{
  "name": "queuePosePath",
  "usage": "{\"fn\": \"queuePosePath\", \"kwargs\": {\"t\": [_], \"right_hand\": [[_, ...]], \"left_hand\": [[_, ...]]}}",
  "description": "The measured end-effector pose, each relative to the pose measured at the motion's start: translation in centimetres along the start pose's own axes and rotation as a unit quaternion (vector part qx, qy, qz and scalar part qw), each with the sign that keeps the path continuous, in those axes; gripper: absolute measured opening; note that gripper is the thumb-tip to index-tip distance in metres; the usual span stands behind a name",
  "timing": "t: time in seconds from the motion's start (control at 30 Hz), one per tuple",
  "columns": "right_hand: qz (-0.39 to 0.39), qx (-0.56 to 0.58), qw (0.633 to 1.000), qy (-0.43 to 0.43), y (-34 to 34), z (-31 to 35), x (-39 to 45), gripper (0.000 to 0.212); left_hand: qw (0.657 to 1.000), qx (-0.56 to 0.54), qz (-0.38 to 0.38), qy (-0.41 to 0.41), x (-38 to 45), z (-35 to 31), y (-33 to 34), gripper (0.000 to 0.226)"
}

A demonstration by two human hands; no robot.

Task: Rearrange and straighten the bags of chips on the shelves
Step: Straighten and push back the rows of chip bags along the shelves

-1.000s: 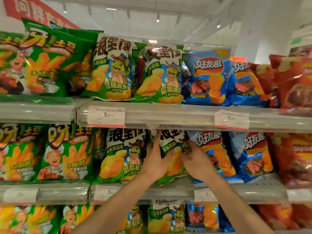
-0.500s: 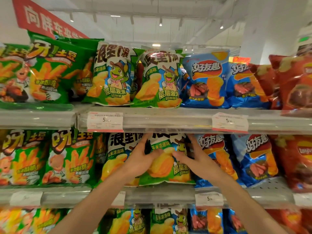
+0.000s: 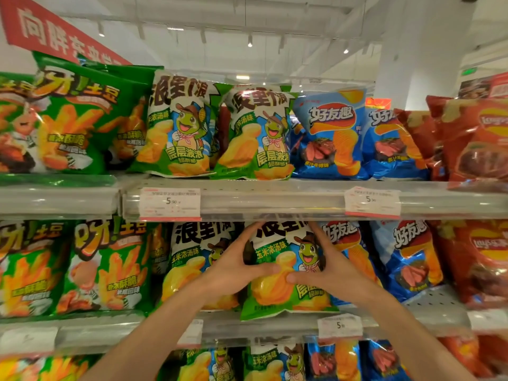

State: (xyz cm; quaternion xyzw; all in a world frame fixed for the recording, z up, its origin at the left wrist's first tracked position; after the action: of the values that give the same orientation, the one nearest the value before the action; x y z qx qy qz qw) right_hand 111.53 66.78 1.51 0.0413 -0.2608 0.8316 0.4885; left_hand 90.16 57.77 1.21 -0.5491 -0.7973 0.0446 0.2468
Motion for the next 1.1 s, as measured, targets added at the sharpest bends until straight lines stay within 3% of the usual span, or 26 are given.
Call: {"fn": "queuePosePath", "kwargs": {"t": [0.1, 0.3, 0.4, 0.47, 0.53, 0.6, 0.67, 0.73, 0.83, 0.97, 1.1], "right_hand": [[-0.002, -0.018, 1.000, -0.004, -0.6, -0.4, -0.2, 0.123], [0.016, -0.016, 1.000, -0.018, -0.4, -0.5, -0.5, 0.111], [-0.005, -0.008, 1.000, -0.011, 0.0, -0.4, 0.4, 0.109], [-0.023, -0.010, 1.000, -0.005, 0.5, -0.4, 1.2, 0.111], [-0.026, -0.030, 0.999, -0.004, 1.2, -0.3, 2.0, 0.115], [-0.015, -0.083, 0.996, -0.008, 2.0, -0.5, 2.5, 0.120], [-0.005, -0.133, 0.991, -0.022, 2.8, -0.7, 2.7, 0.117], [-0.009, -0.168, 0.985, -0.033, 3.3, -1.0, 2.6, 0.110], [-0.056, -0.265, 0.960, -0.075, 4.4, -1.2, 1.8, 0.092], [-0.153, -0.396, 0.889, -0.174, 7.4, -0.4, 0.7, 0.083], [-0.185, -0.454, 0.857, -0.161, 10.2, -0.9, 0.4, 0.075]], "left_hand": [[1.000, -0.007, 0.003, 0.005, 0.2, -0.2, 0.5, 0.088], [0.999, -0.018, 0.022, 0.015, 0.0, -0.1, 0.6, 0.096], [0.998, 0.036, -0.019, 0.044, -0.6, -0.4, 0.0, 0.084], [0.990, 0.071, -0.090, 0.084, -1.2, -0.4, -1.3, 0.064], [0.945, 0.203, -0.200, 0.161, -2.0, 0.3, -3.0, 0.044], [0.873, 0.362, -0.251, 0.210, -2.8, 1.8, -4.2, 0.045], [0.839, 0.452, -0.235, 0.191, -3.2, 3.7, -4.4, 0.053], [0.827, 0.498, -0.205, 0.160, -3.4, 5.5, -4.2, 0.059], [0.812, 0.534, -0.183, 0.151, -3.3, 6.7, -4.2, 0.065], [0.802, 0.548, -0.165, 0.171, -3.3, 6.8, -4.5, 0.064], [0.805, 0.542, -0.155, 0.184, -3.2, 7.0, -5.0, 0.064]]}}
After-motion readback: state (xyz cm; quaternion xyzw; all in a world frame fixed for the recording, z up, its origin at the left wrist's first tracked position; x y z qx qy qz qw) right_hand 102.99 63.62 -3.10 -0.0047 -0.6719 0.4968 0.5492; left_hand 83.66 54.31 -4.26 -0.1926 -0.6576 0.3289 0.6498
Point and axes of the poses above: each hand's wrist, its own x-axis towards the middle knuckle, its own y-axis out of the palm, z = x × y, the point moved 1 cm from there along x, towards the middle knuckle, and after that the axes turned 11 degrees about -z, right-handed, at the moved point
